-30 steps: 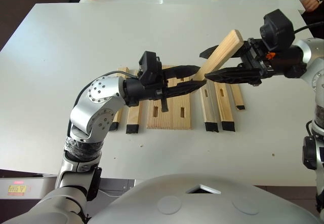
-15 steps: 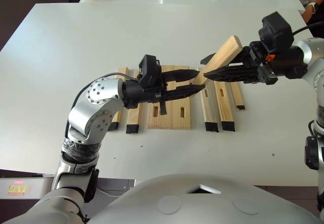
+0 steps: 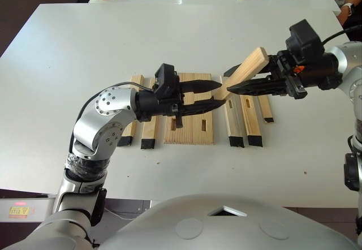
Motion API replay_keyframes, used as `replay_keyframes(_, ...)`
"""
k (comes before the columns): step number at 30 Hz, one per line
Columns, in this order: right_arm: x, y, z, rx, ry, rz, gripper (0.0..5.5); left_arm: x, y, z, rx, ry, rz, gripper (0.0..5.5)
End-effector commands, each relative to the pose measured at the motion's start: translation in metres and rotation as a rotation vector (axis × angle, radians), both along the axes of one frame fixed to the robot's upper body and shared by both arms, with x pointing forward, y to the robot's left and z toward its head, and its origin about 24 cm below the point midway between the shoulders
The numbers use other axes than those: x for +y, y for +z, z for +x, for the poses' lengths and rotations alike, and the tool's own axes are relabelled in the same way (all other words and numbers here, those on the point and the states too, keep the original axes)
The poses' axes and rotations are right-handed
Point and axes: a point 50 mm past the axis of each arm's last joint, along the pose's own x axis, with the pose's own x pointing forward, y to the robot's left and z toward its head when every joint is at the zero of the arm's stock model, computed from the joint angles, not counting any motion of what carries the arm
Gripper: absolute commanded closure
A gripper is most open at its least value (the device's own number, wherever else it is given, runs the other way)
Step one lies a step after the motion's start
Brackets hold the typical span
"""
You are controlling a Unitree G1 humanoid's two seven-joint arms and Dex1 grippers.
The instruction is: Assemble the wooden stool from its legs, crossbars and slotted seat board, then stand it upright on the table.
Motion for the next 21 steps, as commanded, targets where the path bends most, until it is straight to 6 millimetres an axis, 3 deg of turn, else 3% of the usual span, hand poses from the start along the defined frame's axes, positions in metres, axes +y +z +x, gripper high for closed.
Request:
replay_keyframes(1, -0.004, 0.003, 0.005, -0.038, -0.056, -0.008, 4.18, 0.001, -0.011, 0.001, -0.047, 0.008, 0.100, 2.90)
replay_keyframes(4, -0.010, 0.004, 0.013, -0.085, -0.124, -0.030, 4.18, 0.003, -0.015, -0.001, -0.063, 0.011, 0.113, 2.45)
replay_keyframes(8, -0.029, 0.001, 0.025, -0.197, -0.247, -0.127, 4.18, 0.005, -0.018, -0.004, -0.063, 0.035, 0.107, 2.43)
replay_keyframes(15, -0.072, -0.045, 0.031, -0.267, -0.303, -0.416, 4.19, 0.014, -0.022, 0.002, -0.058, 0.191, 0.073, 2.43)
replay_keyframes(21, -0.077, -0.064, 0.032, -0.248, -0.313, -0.410, 4.19, 0.015, -0.025, 0.001, -0.064, 0.230, 0.077, 2.43)
